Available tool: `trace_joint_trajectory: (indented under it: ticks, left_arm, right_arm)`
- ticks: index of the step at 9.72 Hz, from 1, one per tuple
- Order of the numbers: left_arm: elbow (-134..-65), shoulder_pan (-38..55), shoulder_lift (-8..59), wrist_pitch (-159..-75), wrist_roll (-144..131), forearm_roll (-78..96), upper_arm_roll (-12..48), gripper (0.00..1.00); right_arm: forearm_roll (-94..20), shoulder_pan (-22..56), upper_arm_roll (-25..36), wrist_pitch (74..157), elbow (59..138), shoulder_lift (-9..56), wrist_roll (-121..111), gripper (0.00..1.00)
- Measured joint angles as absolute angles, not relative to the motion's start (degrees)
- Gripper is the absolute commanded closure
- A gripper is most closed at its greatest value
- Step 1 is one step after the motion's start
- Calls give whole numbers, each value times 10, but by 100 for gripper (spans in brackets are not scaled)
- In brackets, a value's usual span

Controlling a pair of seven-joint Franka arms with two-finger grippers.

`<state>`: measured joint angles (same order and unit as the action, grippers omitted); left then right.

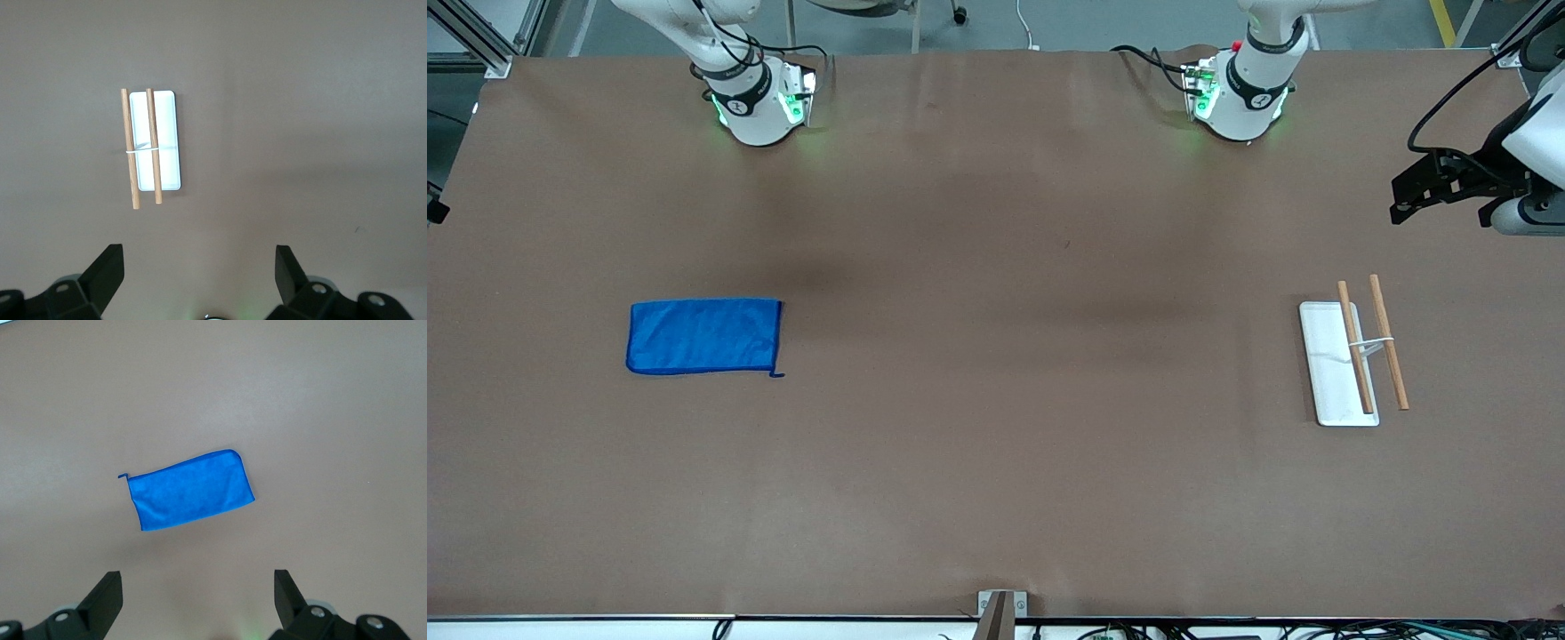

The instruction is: Right arm passes towel to left arm to hang

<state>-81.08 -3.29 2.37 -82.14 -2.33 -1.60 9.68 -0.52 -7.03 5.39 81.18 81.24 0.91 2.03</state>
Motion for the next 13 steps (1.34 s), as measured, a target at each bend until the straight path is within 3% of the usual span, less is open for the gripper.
trace_joint_trajectory:
  ticks: [8, 10, 13]
  left_arm:
    - [-810, -35, 15, -819, -23, -16, 95, 0]
    - [-811, -35, 17, -819, -23, -16, 95, 0]
    - [-811, -36, 17, -819, -23, -16, 94, 0]
  right_arm:
    - [-6, -61, 49, 821, 836, 28, 18, 0]
    - [-7, -46, 47, 906, 902, 59, 18, 0]
    - [-7, -25, 45, 1125, 1081, 88, 14, 0]
